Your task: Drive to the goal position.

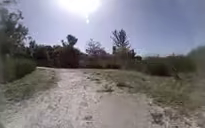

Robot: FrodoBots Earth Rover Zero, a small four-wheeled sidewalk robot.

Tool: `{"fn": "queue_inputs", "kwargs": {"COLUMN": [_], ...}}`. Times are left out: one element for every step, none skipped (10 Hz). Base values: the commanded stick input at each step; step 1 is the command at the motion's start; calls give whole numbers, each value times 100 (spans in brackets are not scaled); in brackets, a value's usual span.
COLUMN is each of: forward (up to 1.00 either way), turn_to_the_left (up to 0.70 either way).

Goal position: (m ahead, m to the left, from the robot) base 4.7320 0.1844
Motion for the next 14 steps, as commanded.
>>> {"fn": "queue_inputs", "kwargs": {"forward": [70, 70, 70, 70, 70, 70, 70, 70, 70, 70, 70, 70, 70, 70], "turn_to_the_left": [0, 0, 0, 0, 35, 35, 35, 35, 35, 2, 0, 0, 0, 0]}}
